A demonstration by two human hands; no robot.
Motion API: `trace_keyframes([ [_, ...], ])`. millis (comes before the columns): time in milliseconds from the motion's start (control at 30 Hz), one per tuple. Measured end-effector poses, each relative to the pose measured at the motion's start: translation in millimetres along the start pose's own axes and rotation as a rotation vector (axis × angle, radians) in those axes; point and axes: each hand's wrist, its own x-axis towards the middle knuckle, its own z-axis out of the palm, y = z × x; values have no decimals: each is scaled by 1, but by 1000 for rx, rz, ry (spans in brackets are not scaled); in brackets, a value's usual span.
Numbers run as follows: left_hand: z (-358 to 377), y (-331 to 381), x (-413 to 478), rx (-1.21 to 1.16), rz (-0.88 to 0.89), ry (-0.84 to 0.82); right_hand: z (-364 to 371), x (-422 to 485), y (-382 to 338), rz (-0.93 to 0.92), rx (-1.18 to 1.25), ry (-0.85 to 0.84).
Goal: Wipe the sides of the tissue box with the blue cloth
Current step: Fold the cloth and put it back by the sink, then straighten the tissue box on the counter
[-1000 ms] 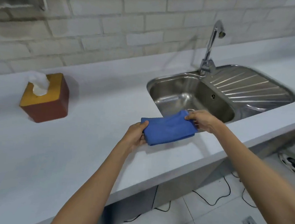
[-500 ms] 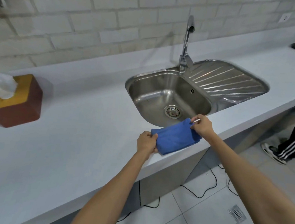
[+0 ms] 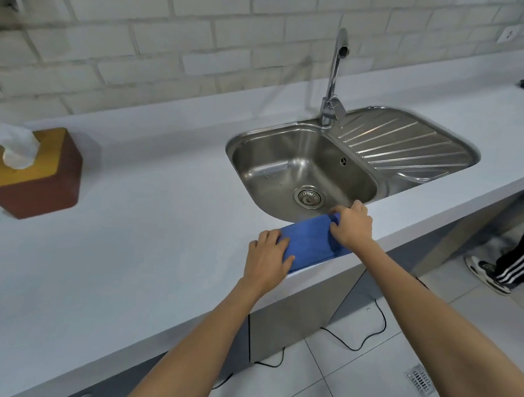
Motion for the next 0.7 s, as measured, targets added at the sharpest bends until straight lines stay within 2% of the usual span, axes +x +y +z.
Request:
trace_keyframes([
  [100,1,-9,-3,18,30,-88,-4,-1,-23,-57,42,-30],
  [200,-13,-24,-5,-217,-12,-10,-8,2,-57,-107,175,-73],
  [333,-53,-66,-8,-620,-316,152,-8,7,-118,-186,367,-174],
  [433,-91,-114,-12,-798,-535,317,-4,11,-176,-267,423,-233],
  [567,-135,-183,-26,-900,-748,458,2,16,-258,-318,562,-313],
  [700,-172,-254,-50,-882,-944,605,11,15,-348,-358,684,-386],
])
